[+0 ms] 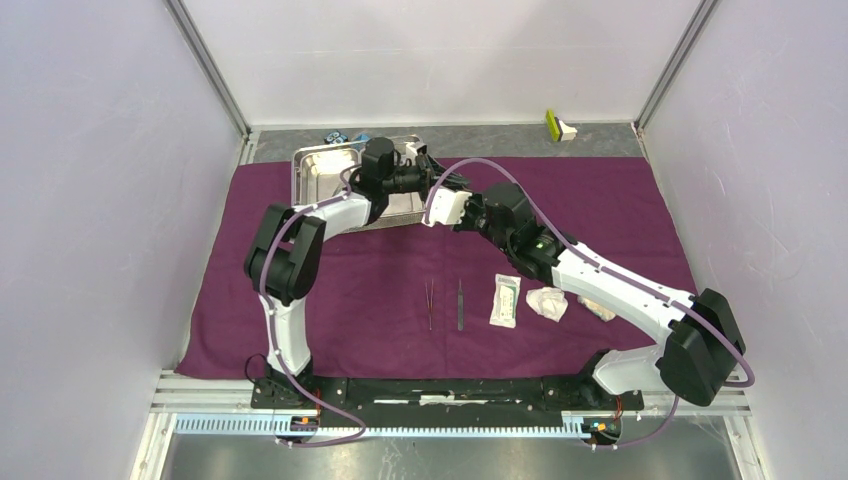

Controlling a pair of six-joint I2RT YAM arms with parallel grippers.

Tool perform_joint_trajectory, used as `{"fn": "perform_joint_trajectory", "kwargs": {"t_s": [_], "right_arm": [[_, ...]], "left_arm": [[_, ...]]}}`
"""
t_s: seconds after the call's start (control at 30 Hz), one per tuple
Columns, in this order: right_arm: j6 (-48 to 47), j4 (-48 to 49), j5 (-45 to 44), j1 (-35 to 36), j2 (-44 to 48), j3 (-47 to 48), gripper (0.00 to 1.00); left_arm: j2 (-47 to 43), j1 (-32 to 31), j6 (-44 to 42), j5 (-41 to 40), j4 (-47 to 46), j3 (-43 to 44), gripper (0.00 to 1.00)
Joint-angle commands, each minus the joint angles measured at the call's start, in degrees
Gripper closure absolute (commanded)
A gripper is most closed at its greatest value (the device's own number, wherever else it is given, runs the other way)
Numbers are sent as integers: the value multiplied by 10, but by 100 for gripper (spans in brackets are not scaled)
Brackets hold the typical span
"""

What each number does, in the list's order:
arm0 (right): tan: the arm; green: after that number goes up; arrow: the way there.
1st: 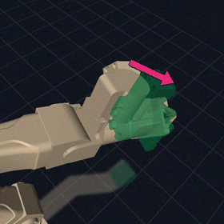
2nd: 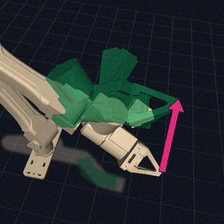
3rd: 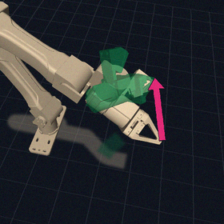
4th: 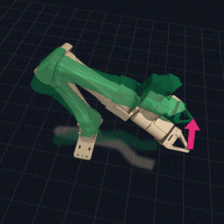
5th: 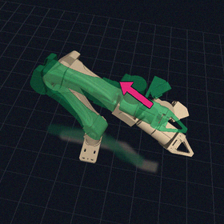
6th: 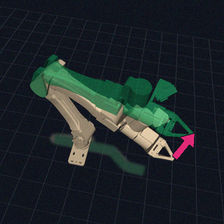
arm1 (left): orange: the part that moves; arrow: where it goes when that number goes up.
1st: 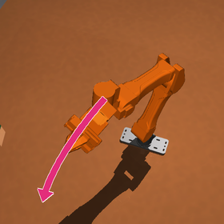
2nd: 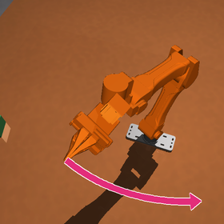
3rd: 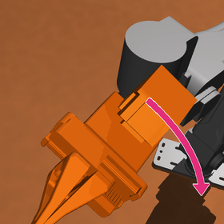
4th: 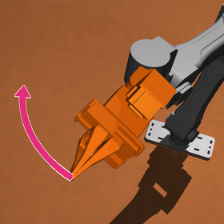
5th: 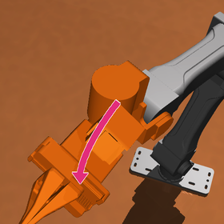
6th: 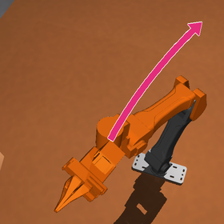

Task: Open and lay out the surgical kit
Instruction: Adjust the medical item.

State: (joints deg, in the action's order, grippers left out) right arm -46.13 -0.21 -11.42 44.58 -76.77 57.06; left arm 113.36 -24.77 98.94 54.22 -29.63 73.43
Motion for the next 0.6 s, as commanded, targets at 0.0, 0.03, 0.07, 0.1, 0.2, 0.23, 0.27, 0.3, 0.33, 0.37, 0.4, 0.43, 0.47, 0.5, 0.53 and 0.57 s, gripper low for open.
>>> {"fn": "perform_joint_trajectory", "kwargs": {"t_s": [0.0,0.03,0.07,0.1,0.2,0.23,0.27,0.3,0.33,0.37,0.4,0.43,0.47,0.5,0.53,0.57], "right_arm": [[28,-17,62,11,6,-7,87],[30,-21,68,11,7,-6,85],[32,-23,75,12,8,-8,83],[34,-25,81,12,10,-8,81],[39,-32,96,11,13,-9,77],[40,-33,98,11,14,-9,76],[40,-33,100,11,15,-9,76],[41,-34,102,12,15,-10,76],[41,-34,103,11,16,-10,77],[42,-33,104,11,17,-11,78],[42,-33,104,11,16,-12,79],[41,-33,104,11,16,-12,79],[42,-32,104,11,15,-13,79],[42,-31,104,11,15,-14,79],[42,-29,104,11,16,-16,79],[43,-29,104,11,16,-16,79]], "left_arm": [[3,-1,18,4,-46,9,77],[4,-1,13,4,-42,10,77],[4,0,5,5,-37,15,77],[5,2,-7,5,-29,19,77],[1,9,-53,5,19,33,77],[-2,12,-74,3,34,38,77],[-4,15,-95,2,55,42,77],[-8,17,-112,-1,76,45,78],[-11,18,-130,-3,89,48,79],[-14,19,-142,-3,103,51,80],[-14,19,-152,-3,112,52,81],[-16,19,-159,-3,117,53,82],[-17,19,-167,-2,126,54,83],[-19,19,-177,-2,133,53,84],[-21,19,-187,-1,140,54,85],[-24,20,-198,-2,147,54,87]]}}
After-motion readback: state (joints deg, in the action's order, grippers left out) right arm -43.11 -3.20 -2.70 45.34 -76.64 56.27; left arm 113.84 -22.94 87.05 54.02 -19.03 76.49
